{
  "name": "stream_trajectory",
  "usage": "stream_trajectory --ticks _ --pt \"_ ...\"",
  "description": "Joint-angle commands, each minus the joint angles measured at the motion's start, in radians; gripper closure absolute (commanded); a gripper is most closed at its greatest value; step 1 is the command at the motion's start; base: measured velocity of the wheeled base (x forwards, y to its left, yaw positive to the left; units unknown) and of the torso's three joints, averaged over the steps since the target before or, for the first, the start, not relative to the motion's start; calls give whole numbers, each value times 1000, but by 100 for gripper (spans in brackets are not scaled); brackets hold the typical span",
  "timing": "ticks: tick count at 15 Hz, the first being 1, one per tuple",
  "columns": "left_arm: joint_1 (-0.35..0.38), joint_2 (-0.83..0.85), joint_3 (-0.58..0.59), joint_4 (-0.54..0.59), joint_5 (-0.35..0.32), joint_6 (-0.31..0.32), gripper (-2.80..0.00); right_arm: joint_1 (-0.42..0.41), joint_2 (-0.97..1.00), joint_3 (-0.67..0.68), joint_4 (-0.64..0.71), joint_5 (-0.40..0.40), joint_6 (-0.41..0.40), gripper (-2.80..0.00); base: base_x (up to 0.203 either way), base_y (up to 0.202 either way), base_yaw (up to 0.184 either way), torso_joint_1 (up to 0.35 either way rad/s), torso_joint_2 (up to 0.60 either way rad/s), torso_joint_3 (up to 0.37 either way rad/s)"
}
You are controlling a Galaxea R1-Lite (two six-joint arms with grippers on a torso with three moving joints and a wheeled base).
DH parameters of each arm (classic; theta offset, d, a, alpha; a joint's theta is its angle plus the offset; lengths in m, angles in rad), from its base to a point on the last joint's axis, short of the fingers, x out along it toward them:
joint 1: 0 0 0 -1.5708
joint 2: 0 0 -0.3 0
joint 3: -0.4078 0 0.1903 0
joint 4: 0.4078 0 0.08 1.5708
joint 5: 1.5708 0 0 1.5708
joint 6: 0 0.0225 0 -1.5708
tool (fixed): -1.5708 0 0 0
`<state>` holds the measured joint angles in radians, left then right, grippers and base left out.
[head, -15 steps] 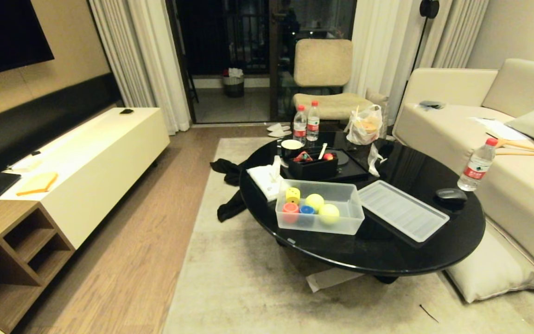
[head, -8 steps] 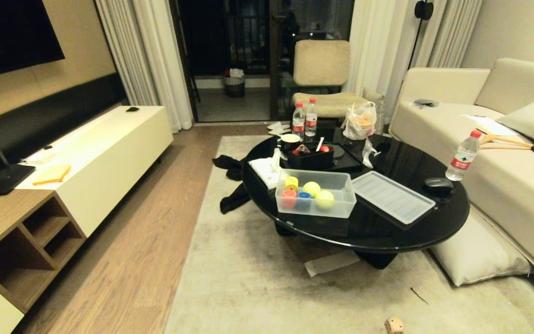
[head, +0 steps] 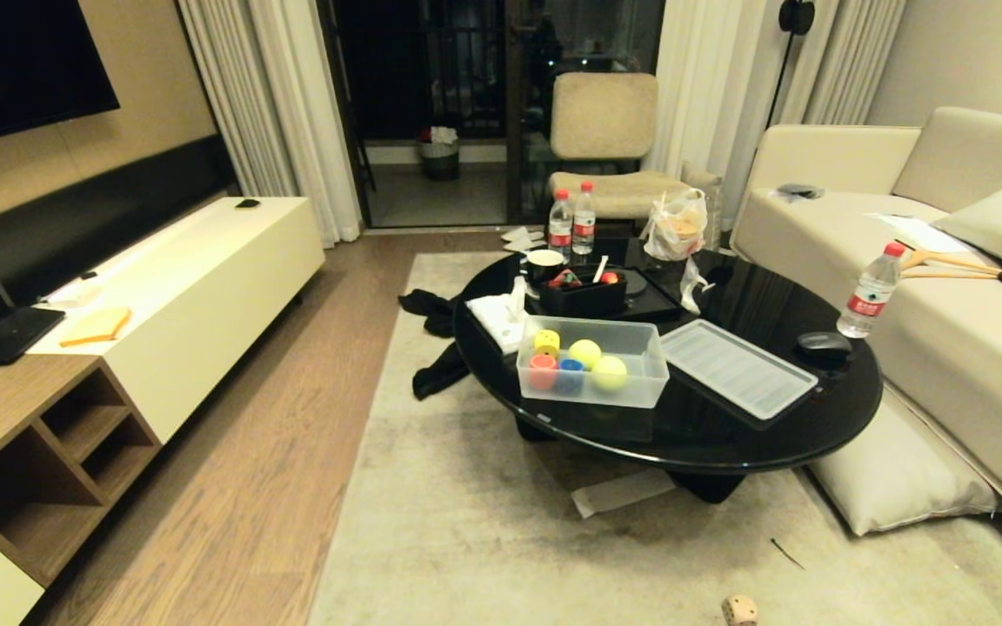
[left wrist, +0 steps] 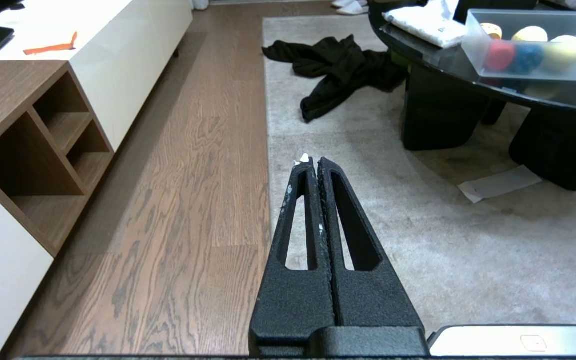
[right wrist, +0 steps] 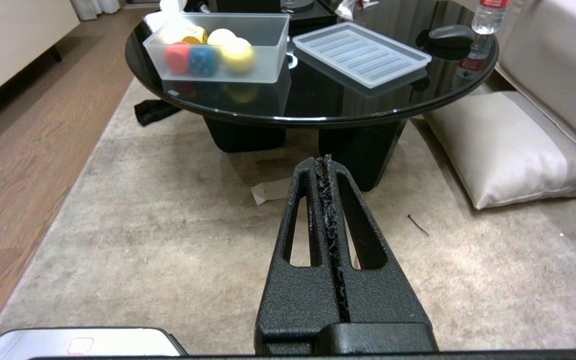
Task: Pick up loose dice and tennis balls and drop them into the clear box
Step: Find toys out of the box
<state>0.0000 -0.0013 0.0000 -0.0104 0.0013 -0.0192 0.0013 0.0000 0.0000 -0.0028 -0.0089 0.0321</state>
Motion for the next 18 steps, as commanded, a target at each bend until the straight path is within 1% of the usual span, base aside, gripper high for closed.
stream_trajectory --ticks 1,13,18 --pt "0 1 3 0 0 -1 0 0 2 0 0 0 0 0 0 0 0 0 0 0" --pt "0 1 3 0 0 -1 0 0 0 0 0 0 0 0 0 0 0 0 0 0" --pt "0 1 3 0 0 -1 0 0 0 0 0 0 0 0 0 0 0 4 3 -76"
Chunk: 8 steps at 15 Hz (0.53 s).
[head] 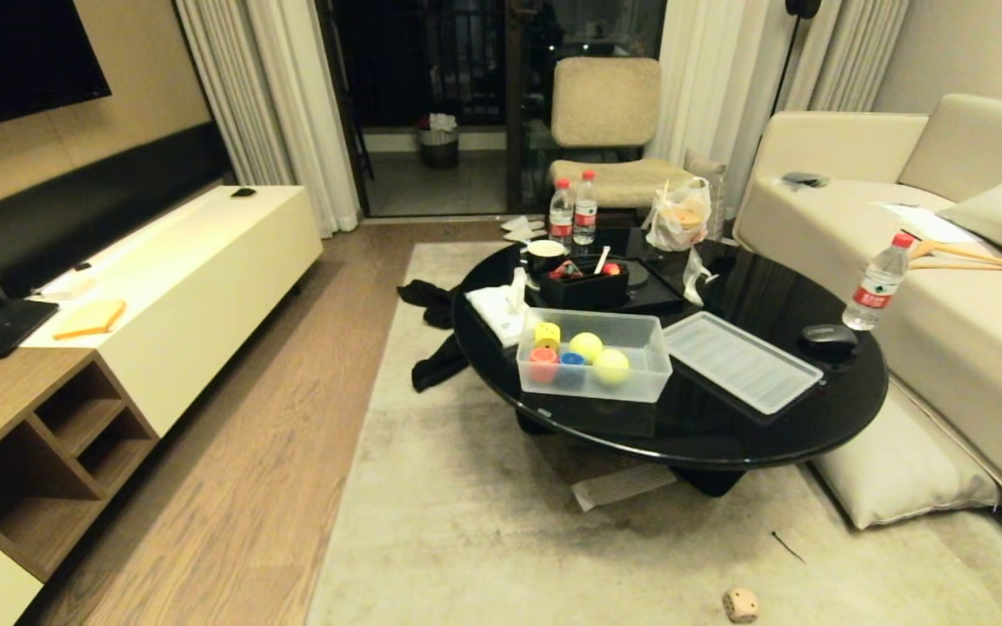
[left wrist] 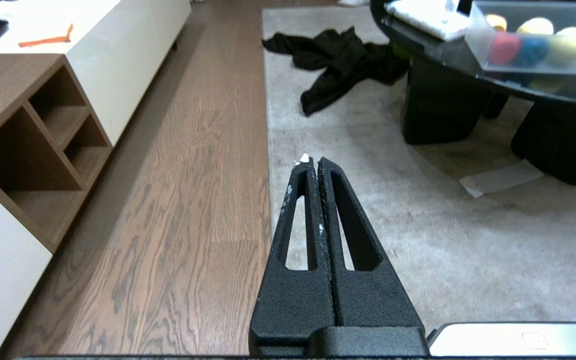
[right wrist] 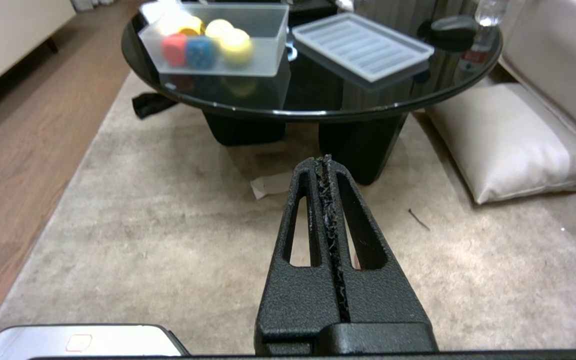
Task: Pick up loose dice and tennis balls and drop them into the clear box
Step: Find toys out of the box
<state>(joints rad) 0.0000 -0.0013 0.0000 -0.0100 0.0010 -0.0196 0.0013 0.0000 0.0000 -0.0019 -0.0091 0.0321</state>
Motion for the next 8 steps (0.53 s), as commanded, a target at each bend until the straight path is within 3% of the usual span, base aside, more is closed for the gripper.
stream_trajectory --ticks 1,8 --pt "0 1 3 -1 1 0 0 0 0 0 -1 0 0 0 0 0 0 -1 5 -189" --pt "0 1 3 -1 1 0 0 0 0 -2 0 0 -1 0 0 0 0 3 4 -193"
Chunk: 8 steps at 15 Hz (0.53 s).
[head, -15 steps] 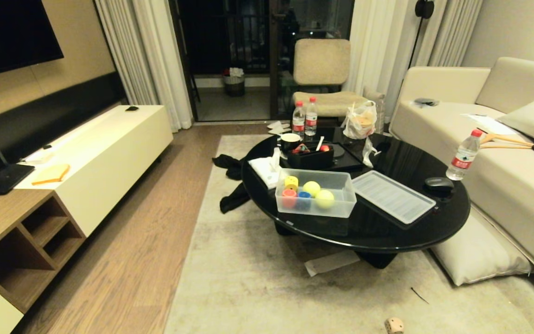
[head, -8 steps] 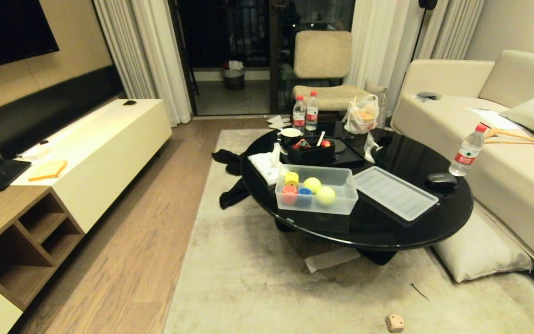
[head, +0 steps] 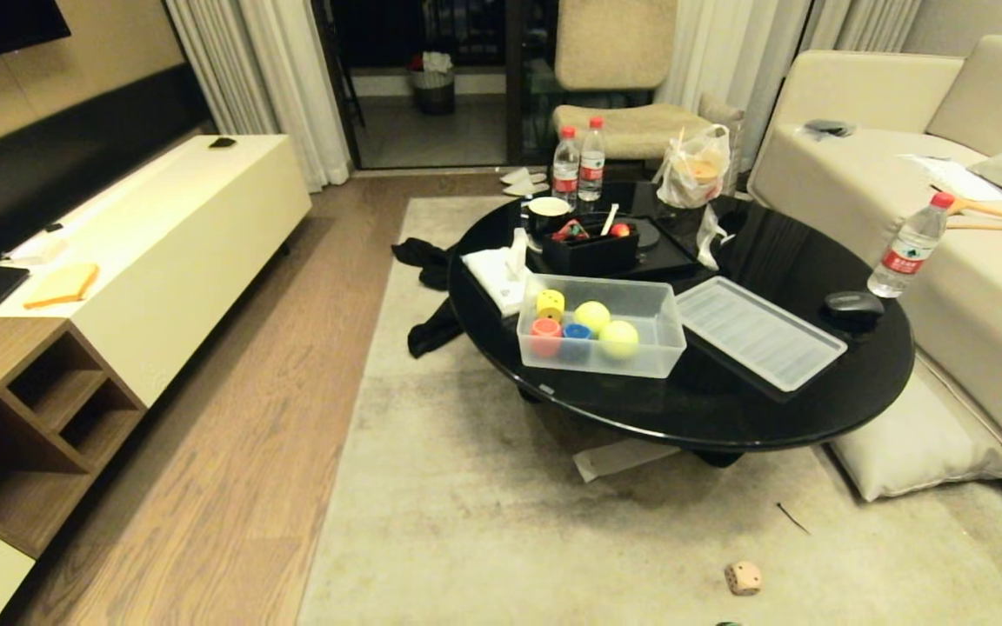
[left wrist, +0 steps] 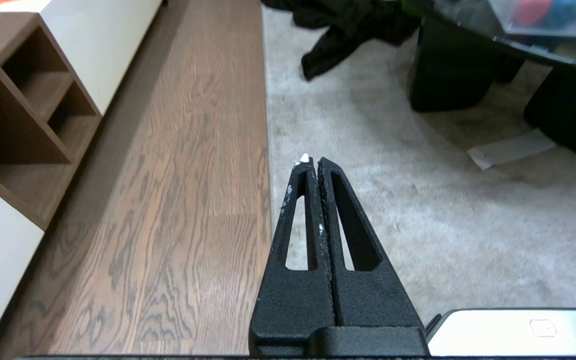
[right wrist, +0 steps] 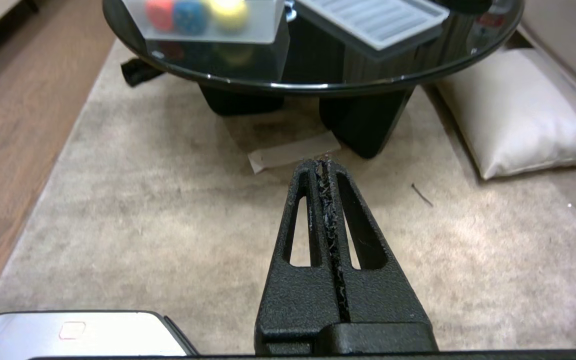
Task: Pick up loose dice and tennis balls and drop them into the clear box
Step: Find toys out of the box
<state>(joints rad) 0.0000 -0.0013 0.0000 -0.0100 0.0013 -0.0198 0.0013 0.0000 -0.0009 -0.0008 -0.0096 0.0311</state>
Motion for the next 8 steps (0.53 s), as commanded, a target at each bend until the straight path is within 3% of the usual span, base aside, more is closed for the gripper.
stream_trajectory --ticks 1,8 --pt "0 1 3 -1 0 -2 0 0 0 -1 -1 0 0 0 0 0 0 1 2 -199" --pt "0 1 3 -1 0 -2 0 0 0 1 -2 0 -5 0 0 0 0 4 2 -197"
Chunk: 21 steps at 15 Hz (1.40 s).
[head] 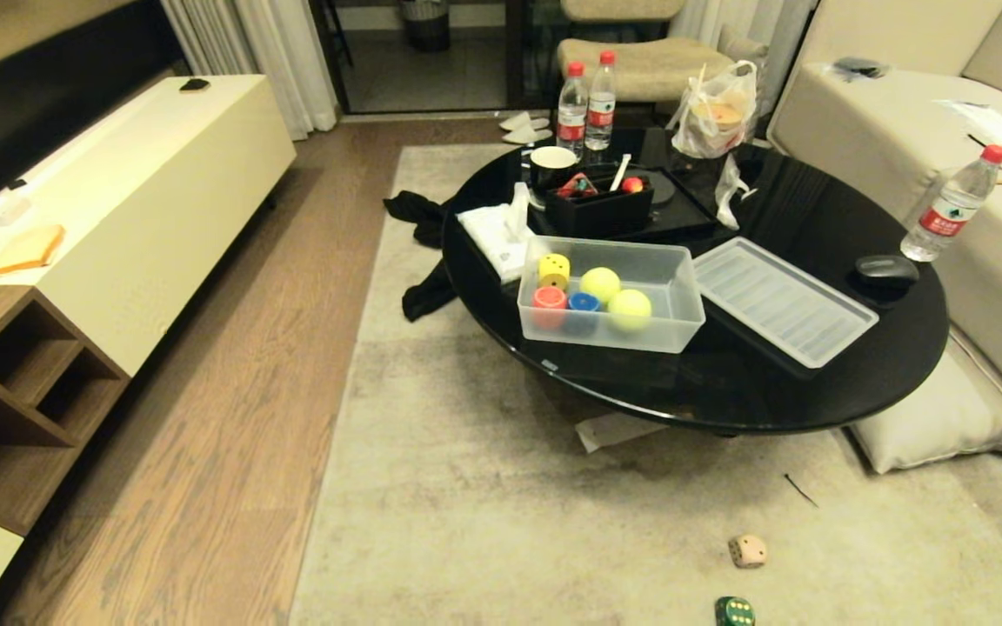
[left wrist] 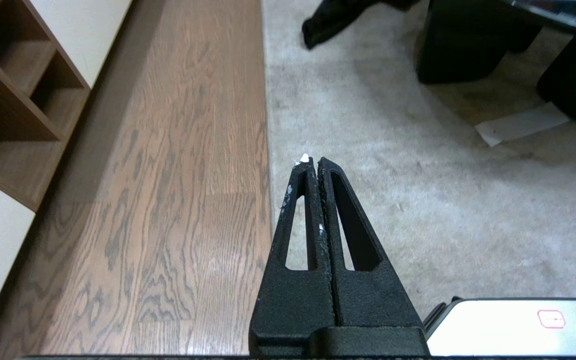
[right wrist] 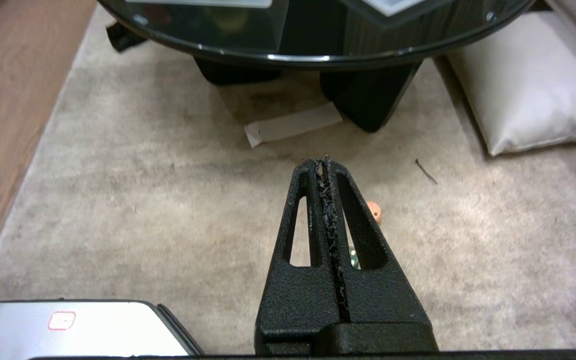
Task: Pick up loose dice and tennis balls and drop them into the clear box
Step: Find toys out of the box
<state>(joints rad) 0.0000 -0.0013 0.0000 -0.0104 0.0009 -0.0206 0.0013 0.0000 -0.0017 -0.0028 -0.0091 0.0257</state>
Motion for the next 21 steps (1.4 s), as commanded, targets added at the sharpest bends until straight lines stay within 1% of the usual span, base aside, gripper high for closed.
stream_trajectory --ticks 1,21 --pt "0 1 3 0 1 -1 0 0 0 1 0 0 0 0 0 0 0 2 1 -198" --pt "0 1 3 0 1 -1 0 0 0 2 0 0 6 0 0 0 0 3 3 -195"
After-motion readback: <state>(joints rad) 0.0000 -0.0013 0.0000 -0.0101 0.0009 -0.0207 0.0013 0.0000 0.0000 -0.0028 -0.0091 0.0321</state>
